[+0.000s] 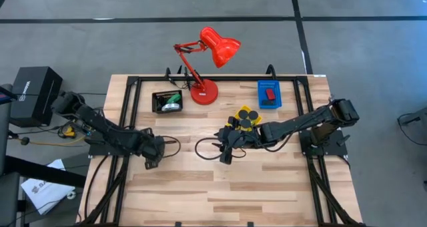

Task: Pick & Place Office items
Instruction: Put the black digital clock into the blue bin

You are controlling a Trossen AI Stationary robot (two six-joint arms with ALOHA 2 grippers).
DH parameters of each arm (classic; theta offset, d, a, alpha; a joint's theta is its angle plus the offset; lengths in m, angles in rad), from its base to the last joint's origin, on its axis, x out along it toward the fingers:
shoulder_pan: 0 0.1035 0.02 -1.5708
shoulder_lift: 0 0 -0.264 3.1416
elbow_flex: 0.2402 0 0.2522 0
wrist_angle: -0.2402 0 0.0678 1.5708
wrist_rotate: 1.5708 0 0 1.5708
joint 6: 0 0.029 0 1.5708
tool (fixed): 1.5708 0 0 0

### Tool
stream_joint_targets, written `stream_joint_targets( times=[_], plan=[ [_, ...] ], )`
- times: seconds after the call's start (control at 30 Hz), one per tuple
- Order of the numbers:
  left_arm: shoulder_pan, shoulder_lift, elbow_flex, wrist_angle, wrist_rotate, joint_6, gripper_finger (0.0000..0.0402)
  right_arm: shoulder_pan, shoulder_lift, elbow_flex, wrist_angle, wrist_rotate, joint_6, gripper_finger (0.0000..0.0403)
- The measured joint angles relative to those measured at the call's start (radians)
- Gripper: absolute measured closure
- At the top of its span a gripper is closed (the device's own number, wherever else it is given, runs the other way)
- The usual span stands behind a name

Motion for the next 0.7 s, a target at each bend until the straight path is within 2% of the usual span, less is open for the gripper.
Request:
stream_joint_targets(
  times=[0.23,0.43,0.53,0.7],
  plan=[
    [0.043,0.002,-0.001,0.022,0.094,-0.004,0.0191,0.0,0.0,0.0,0.0,0.0,0.0,0.0234],
    [0.07,-0.001,-0.001,0.027,0.115,-0.012,0.0253,0.0,0.0,0.0,0.0,0.0,0.0,0.0234],
    [0.085,-0.009,-0.002,0.038,0.112,-0.057,0.0253,0.0,0.0,0.0,0.003,0.0,0.0,0.0234],
    [0.087,-0.053,0.006,0.154,0.075,-0.089,0.0221,-0.008,0.0,0.0,0.015,0.0,0.0,0.0234]
  ],
)
